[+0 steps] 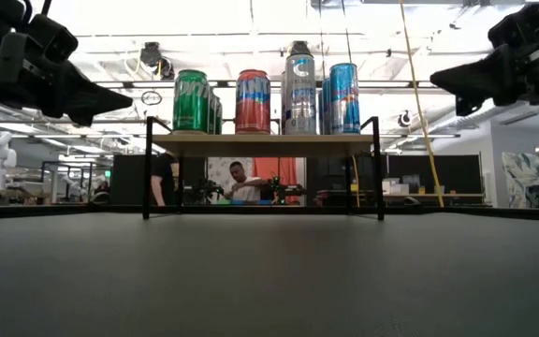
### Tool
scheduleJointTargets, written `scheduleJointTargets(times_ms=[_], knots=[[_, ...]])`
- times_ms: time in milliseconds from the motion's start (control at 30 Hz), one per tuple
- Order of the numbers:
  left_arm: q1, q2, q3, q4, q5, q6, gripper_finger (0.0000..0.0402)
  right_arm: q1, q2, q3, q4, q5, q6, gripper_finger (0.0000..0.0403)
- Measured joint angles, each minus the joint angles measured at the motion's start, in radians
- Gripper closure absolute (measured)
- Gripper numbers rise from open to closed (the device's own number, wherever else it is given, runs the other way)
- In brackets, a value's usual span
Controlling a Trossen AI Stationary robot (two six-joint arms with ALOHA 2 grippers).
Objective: Place canned beverage on shelf
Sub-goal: Return to Home Position
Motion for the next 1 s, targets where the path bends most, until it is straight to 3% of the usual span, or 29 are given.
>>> scheduleJointTargets(times_ms=[233, 567, 800, 1000], knots=[[0.000, -0.108, 0.000, -0.112, -0.041, 0.004, 0.0387, 0.000, 0.002, 0.000, -0.022, 0.051, 0.006, 0.0403], [0.000, -0.274, -0.001, -0.266, -0.046, -0.020, 0.0387, 0.011, 0.002, -0.025, -0.017, 0.009, 0.058, 0.0403], [0.000, -0.305, -0.001, -0.269, -0.046, 0.007, 0.0387, 0.081, 0.002, -0.024, -0.011, 0.003, 0.065, 0.0403], [0.000, -0.305, -0.002, -0.270, -0.047, 0.001, 0.0387, 0.118, 0.003, -0.024, -0.021, 0.109, 0.052, 0.0403]])
